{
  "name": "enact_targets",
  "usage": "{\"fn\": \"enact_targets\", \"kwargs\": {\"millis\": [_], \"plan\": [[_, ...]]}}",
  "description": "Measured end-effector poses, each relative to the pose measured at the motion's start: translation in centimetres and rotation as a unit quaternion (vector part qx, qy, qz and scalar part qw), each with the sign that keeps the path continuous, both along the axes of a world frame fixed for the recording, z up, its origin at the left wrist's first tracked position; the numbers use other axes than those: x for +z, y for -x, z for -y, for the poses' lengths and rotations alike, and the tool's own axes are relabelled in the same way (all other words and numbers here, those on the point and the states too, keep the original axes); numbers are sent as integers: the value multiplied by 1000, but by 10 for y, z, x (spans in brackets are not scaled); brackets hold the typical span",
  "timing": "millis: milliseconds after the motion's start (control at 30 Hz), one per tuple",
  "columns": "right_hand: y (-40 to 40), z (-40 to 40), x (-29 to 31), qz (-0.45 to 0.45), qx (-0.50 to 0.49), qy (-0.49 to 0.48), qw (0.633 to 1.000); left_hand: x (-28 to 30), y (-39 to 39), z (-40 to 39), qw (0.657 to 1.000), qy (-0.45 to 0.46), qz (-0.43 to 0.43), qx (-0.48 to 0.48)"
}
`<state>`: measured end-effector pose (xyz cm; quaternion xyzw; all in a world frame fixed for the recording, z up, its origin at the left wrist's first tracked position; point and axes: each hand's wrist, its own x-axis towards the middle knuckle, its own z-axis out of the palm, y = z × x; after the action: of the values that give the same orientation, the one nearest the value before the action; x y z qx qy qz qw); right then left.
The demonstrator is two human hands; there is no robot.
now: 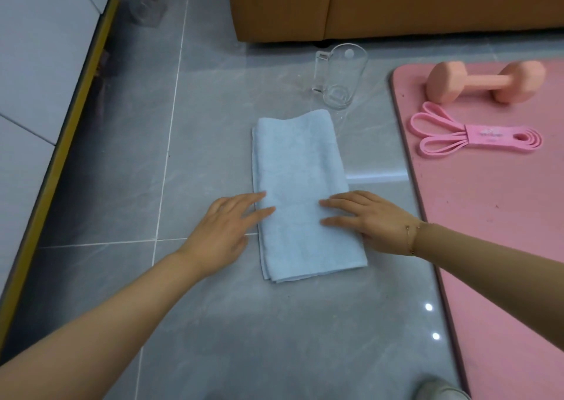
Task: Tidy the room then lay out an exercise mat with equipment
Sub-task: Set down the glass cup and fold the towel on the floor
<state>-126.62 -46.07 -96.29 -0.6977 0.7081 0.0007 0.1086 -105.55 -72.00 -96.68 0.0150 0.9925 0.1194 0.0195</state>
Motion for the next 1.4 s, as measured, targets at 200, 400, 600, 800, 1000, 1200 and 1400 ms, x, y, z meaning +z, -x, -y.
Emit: {"fn": "enact_targets", "kwargs": {"millis": [200,400,600,800,1000,1200,1400], "plan": [[5,-12,-8,41,-19,12,999,-16,20,-21,998,-27,19,-61],[-10,10,18,297,-255,96,915,1,35,-26,954,-270,70,111],[5,31,43,625,-432,106,641,45,38,-5,714,-630,200,228],[19,59,22,644,-496,14,582,39,41,-9,635,-707,215,223],[14,62,4,550,-504,71,663,16,59,-30,785,-494,90,363],[9,66,8,366,-504,168,765,24,69,-51,857,-272,28,437],[-6,53,1,109,-271,174,940,19,70,-59,983,24,-19,183]]}}
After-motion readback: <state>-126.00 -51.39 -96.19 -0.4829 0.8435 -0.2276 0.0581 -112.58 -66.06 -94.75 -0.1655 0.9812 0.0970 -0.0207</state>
